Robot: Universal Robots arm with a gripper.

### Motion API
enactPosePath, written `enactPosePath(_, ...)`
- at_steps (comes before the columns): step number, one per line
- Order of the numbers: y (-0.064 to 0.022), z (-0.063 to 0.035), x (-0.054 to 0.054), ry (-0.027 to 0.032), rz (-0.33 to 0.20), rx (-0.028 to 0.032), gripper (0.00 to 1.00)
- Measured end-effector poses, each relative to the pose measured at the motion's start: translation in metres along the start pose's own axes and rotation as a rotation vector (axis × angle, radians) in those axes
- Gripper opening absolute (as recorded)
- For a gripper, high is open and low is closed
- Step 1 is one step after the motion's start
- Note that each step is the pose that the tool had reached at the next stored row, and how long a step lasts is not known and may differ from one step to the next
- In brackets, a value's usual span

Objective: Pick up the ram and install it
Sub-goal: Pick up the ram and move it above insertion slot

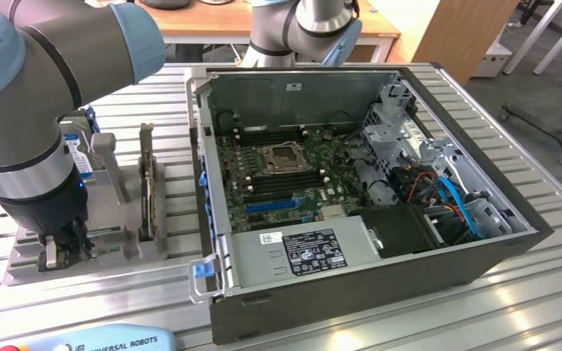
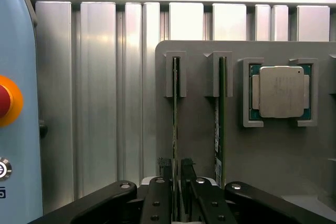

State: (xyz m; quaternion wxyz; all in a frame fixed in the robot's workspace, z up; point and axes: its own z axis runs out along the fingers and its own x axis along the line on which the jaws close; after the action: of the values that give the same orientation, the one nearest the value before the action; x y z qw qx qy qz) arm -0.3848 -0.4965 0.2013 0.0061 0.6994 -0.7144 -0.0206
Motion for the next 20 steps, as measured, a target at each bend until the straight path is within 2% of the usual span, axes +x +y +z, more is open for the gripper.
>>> enactPosePath(14, 0.0, 0.001, 0.0, 0.0, 0.0, 0.0001, 0.22)
enactPosePath(16, 0.0, 0.001, 0.0, -0.0001, 0.0, 0.0001, 0.14)
enactPosePath(20, 0.0, 0.001, 0.0, 0.0, 0.0, 0.0002, 0.11)
